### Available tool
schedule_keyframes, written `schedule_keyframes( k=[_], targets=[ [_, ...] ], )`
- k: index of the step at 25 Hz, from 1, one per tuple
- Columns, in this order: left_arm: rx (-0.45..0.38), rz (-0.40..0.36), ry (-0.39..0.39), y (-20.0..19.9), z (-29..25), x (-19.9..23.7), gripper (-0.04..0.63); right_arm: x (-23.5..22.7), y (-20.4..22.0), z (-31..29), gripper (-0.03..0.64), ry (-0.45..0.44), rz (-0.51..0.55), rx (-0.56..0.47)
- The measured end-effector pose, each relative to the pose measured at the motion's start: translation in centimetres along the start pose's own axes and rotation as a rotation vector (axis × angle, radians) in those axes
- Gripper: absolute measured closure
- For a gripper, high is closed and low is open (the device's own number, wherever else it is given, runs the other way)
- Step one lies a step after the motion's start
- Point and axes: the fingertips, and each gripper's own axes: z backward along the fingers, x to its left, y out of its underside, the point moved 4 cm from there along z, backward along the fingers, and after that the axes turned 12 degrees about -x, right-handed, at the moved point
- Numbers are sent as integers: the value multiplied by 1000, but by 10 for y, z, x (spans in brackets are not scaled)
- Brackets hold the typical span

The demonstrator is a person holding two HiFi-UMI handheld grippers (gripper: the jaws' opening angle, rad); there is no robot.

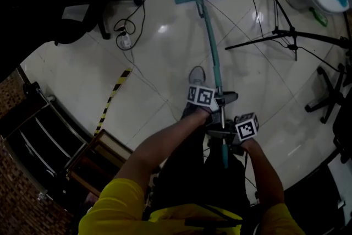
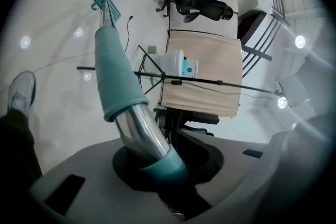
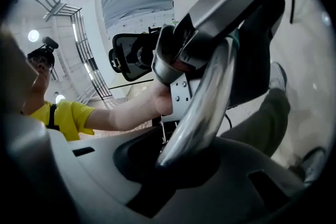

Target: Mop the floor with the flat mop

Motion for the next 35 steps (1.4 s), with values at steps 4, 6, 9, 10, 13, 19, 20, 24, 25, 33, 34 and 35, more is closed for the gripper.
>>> schedule_keyframes(
  k=[4,6,9,10,13,19,20,24,25,33,34,35],
  targets=[
    [67,73,-56,117,23,-33,489,39,105,32,535,29,-113,-13],
    [98,101,-88,159,32,-41,489,47,140,42,532,44,-138,-7],
    [115,89,-103,163,35,-29,488,40,145,40,532,45,-112,23],
    [118,71,-98,149,32,-23,488,34,133,34,532,39,-91,35],
    [108,17,-77,86,18,-3,483,13,74,15,532,8,-24,42],
    [65,-25,43,-58,-24,22,483,-37,-65,-7,545,-29,84,-54],
    [62,-16,83,-77,-30,22,483,-39,-84,-11,544,-29,95,-47],
    [-1,-33,102,-129,-37,19,485,-43,-126,-24,543,-38,74,-79],
    [-13,-55,96,-130,-36,15,483,-39,-126,-22,540,-61,58,-96],
    [2,38,84,36,-10,-13,474,6,31,29,535,-28,-52,-25],
    [12,54,73,66,-7,-20,474,14,57,41,534,-10,-60,-9],
    [22,69,58,94,-3,-29,472,22,81,52,532,11,-68,9]
  ],
)
